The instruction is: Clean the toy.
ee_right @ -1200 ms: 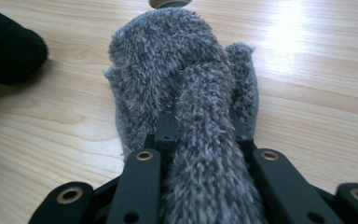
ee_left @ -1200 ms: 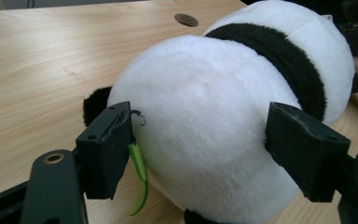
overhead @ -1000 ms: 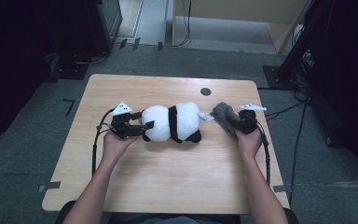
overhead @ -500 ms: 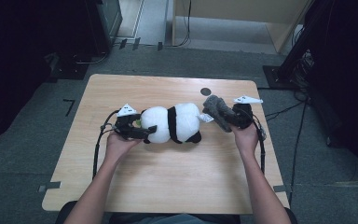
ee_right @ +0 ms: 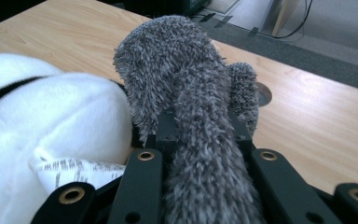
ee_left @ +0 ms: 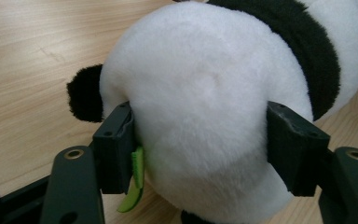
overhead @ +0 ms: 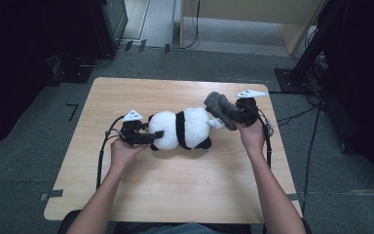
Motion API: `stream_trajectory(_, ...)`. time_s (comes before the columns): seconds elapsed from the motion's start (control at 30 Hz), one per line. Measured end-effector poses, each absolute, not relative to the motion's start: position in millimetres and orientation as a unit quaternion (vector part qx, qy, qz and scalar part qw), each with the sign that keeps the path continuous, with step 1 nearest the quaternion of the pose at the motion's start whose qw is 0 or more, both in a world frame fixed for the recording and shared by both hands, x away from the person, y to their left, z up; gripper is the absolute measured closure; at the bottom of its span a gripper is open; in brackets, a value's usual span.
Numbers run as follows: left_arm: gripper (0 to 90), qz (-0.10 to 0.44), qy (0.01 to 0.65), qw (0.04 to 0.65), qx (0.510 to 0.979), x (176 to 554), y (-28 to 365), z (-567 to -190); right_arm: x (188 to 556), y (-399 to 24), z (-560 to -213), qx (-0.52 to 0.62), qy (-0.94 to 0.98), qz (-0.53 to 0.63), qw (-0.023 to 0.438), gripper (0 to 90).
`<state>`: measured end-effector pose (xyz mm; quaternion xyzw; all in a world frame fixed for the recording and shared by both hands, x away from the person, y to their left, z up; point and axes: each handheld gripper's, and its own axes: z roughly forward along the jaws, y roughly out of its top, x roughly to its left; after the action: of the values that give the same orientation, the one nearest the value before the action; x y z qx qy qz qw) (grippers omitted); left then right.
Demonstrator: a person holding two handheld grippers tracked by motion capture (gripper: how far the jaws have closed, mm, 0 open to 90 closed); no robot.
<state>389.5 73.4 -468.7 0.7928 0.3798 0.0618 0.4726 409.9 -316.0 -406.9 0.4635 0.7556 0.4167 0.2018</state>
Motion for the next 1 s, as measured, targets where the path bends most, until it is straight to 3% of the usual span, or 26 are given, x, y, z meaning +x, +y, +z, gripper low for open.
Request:
stream_trajectory(0.6, 39.9, 0.051, 0.391, 0.474, 0.788, 388.4, 74.7, -466.7, 426.6, -268.2, -354.1, 0.404, 0.783, 0.421, 0.217, 74.6)
stream_trajectory(1.0, 40.4, 0.055, 0.39, 0.478, 0.785, 387.2, 75.0, -467.1, 442.9, -215.7, -345.4, 0.368, 0.804, 0.419, 0.207, 74.5)
